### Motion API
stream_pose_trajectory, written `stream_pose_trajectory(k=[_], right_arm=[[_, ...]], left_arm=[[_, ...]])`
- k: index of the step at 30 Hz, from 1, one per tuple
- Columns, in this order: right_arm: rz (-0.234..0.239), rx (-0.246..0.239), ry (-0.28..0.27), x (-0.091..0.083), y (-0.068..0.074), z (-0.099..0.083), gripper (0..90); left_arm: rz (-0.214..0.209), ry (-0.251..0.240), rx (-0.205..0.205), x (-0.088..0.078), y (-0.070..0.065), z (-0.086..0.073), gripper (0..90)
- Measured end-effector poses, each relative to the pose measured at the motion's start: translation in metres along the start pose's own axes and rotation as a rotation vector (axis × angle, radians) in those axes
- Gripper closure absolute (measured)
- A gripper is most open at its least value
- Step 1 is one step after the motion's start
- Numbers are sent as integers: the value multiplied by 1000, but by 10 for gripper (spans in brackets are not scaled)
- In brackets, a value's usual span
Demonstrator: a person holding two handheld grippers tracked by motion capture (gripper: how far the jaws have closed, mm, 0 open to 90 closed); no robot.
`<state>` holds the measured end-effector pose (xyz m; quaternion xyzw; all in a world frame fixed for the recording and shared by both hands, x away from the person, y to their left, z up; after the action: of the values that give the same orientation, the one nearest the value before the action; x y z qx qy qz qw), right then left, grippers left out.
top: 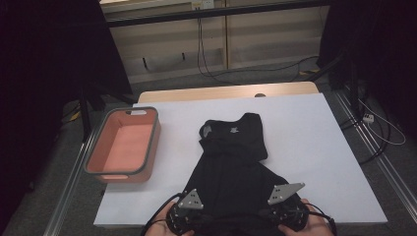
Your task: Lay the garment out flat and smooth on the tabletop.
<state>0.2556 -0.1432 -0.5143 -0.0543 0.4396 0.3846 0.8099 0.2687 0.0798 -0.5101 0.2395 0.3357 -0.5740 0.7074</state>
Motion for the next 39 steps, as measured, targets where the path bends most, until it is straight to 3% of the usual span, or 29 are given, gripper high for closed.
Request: stream_pose_trajectory(k=[3,5,7,10,15,18,22,24,27,32,39], right_arm=[[-19,15,-40,-2,-6,6,732],[-34,37,-72,-6,-15,10,691],[-52,60,-116,-10,-25,16,609],[-100,94,-165,-15,-43,25,577],[-200,131,-193,-16,-80,40,610],[-220,141,-188,-10,-98,51,682],[-248,155,-207,-3,-116,67,795],[-273,166,-211,-2,-124,69,803],[-263,177,-179,2,-128,64,773],[-215,160,-145,9,-119,61,711],[-199,152,-152,13,-113,64,669]], left_arm=[[26,-5,-8,-2,9,2,835],[54,-10,-18,-4,18,1,673],[74,-31,-34,-7,27,3,618],[151,-41,-37,-9,48,7,549],[233,-50,-64,-11,86,10,508],[268,-39,-76,-6,105,13,520],[294,-27,-80,2,122,16,519],[299,-23,-88,4,126,15,515],[309,-29,-83,4,127,14,507],[335,-20,-75,5,128,12,438],[332,-25,-76,6,128,12,432]])
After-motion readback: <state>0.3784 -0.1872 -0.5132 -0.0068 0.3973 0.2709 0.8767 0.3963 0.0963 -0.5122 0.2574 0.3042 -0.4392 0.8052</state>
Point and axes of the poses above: each handheld gripper's, and its own axes: x roughly forward along the jaws, z roughly out of its top, y roughly to its left, the point moved 7 cm from there along x, roughly forward along the jaws, and after that the axes turned 12 degrees about x, right-handed, at the moved point
